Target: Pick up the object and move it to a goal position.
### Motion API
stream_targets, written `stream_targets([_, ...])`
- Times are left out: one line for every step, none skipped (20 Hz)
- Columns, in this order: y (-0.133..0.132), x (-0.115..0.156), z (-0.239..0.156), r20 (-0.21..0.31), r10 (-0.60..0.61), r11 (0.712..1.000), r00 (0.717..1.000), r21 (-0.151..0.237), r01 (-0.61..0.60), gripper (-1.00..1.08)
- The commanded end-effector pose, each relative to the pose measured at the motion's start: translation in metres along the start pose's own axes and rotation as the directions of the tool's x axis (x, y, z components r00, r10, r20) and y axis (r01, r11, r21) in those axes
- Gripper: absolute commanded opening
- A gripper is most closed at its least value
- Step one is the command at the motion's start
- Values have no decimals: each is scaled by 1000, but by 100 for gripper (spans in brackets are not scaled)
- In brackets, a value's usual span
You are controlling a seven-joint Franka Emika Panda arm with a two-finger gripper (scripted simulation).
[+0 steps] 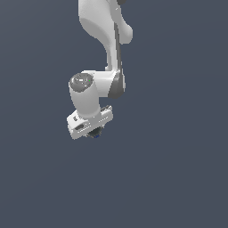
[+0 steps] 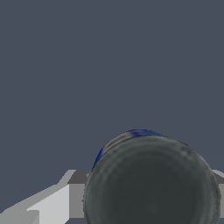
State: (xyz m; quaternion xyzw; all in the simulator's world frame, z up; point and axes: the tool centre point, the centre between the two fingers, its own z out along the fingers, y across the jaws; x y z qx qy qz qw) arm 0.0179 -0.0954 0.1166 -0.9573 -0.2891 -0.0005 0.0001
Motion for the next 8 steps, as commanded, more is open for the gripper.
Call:
stream_targets([9,1,-10,0,-1,1000,1000,1,1,-100])
stream_targets([11,1,-13,0,-1,1000,1000,1,1,-100])
stream_targets([13,2,-15,0,-1,1000,1000,1,1,-100])
stream_targets([15,2,-17,0,-1,1000,1000,1,1,-100])
stream_targets([16,2,-18,1,-1,1000,1000,0,1,-100])
stream_targets([17,2,-19,1,-1,1000,1000,0,1,-100])
stream_targets([18,2,-20,1,-1,1000,1000,0,1,-100])
stream_targets([18,2,-20,1,-1,1000,1000,0,1,-100])
